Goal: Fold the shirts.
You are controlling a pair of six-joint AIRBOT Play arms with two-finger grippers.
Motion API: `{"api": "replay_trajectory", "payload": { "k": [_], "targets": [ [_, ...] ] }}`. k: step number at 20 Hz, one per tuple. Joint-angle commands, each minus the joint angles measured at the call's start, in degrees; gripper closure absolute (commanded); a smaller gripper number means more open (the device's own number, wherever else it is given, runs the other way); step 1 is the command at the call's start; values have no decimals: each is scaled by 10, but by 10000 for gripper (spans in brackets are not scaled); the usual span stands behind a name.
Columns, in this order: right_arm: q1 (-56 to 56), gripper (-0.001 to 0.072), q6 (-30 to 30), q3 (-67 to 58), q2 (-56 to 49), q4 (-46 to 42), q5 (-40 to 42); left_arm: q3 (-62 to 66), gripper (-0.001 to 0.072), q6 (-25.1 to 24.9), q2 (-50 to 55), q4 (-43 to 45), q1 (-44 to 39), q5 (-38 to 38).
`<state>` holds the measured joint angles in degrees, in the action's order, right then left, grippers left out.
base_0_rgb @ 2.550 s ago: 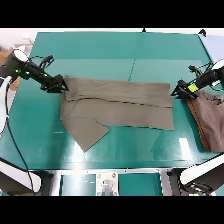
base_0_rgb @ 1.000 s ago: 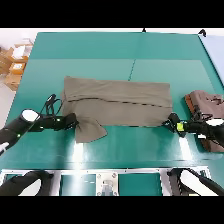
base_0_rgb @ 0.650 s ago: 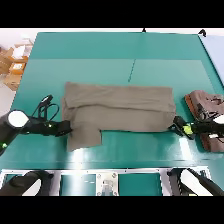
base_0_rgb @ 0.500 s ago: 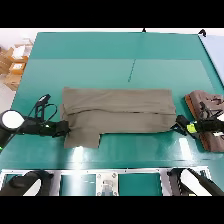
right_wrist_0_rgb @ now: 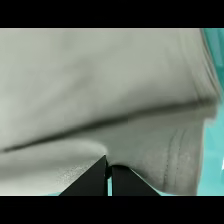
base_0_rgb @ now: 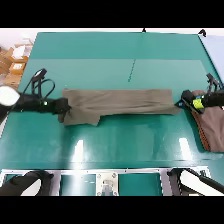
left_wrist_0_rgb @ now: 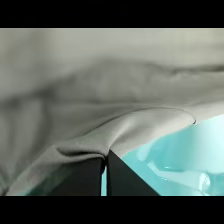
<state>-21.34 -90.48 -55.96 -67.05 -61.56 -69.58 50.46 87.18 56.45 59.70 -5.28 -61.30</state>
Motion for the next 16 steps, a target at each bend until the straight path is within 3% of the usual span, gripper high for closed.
{"api": "replay_trajectory", "payload": {
  "k": [1, 5, 6, 7, 8, 9, 10, 13, 16],
  "targets": [
    [24, 695, -9, -97, -102, 27, 17, 104, 685, -37, 120, -1, 0, 23],
    [30, 690, -10, -188, -242, 65, 40, 241, 682, -58, 278, -1, 0, 37],
    [30, 654, -10, -209, -272, 71, 58, 270, 681, -58, 308, -1, 0, 52],
    [29, 581, -10, -233, -300, 76, 68, 297, 510, -57, 334, -1, 0, 65],
    [26, 388, -10, -263, -327, 76, 60, 319, 201, -53, 350, -1, 0, 71],
    [19, 239, -8, -289, -343, 76, 37, 337, 98, -47, 358, 3, 1, 70],
    [8, 194, 8, -315, -351, 74, 12, 348, 96, -47, 357, 10, 4, 62],
    [-39, 194, 99, -362, -351, 69, -80, 387, 96, -47, 351, 21, 30, -22],
    [-82, 194, 145, -356, -369, 60, -139, 394, 105, -47, 352, 21, 51, -89]
  ]
}}
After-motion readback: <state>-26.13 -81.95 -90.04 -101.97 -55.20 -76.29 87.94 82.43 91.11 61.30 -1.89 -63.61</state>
